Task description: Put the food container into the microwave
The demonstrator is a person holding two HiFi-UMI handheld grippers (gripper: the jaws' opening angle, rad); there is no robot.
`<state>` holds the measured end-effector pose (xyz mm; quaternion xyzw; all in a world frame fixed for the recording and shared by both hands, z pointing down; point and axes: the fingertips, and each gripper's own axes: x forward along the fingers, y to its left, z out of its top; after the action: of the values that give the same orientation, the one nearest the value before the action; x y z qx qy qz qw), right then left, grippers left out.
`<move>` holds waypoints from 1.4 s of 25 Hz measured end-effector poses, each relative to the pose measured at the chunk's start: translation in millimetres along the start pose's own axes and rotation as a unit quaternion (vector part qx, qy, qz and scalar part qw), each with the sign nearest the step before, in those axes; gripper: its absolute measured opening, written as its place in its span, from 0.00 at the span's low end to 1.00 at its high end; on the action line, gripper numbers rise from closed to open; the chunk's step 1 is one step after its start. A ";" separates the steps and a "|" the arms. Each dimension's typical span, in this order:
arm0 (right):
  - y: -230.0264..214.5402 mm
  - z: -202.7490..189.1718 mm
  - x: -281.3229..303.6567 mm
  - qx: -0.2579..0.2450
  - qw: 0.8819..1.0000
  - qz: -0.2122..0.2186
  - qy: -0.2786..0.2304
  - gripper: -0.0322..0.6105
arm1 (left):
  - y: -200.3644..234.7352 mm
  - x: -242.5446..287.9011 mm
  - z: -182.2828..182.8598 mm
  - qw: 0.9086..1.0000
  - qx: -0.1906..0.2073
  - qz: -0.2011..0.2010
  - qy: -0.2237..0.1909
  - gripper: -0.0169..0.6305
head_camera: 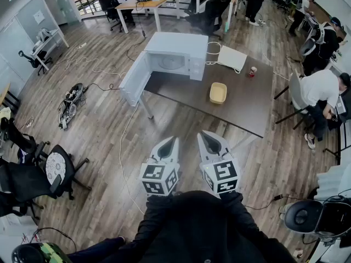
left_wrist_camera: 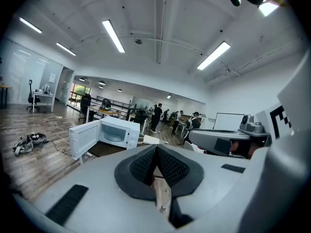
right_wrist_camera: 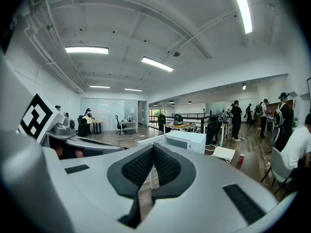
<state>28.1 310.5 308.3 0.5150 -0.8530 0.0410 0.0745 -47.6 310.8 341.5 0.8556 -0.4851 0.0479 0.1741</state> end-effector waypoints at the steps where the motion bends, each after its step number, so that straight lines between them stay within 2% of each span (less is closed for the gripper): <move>1: 0.5 0.3 1.4 0.000 1.000 0.000 0.000 0.09 | 0.9 0.6 0.5 1.000 0.001 -0.001 0.000 0.08; 19: 18.1 -4.3 26.7 0.006 1.000 -0.002 0.007 0.09 | 31.5 -1.4 -1.6 1.000 -0.011 -0.006 0.001 0.08; 24: 33.0 -13.2 40.4 0.008 1.000 0.005 0.015 0.09 | 47.6 -6.7 -9.9 1.000 -0.014 -0.016 0.006 0.08; 35: 64.7 -29.6 62.2 0.019 0.999 0.003 0.029 0.09 | 93.3 -21.6 -36.3 0.999 -0.034 -0.011 0.028 0.08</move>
<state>-55.2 290.7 348.4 0.5123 -0.8510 0.0727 0.0894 -134.9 297.2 393.5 0.8530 -0.4718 0.0536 0.2169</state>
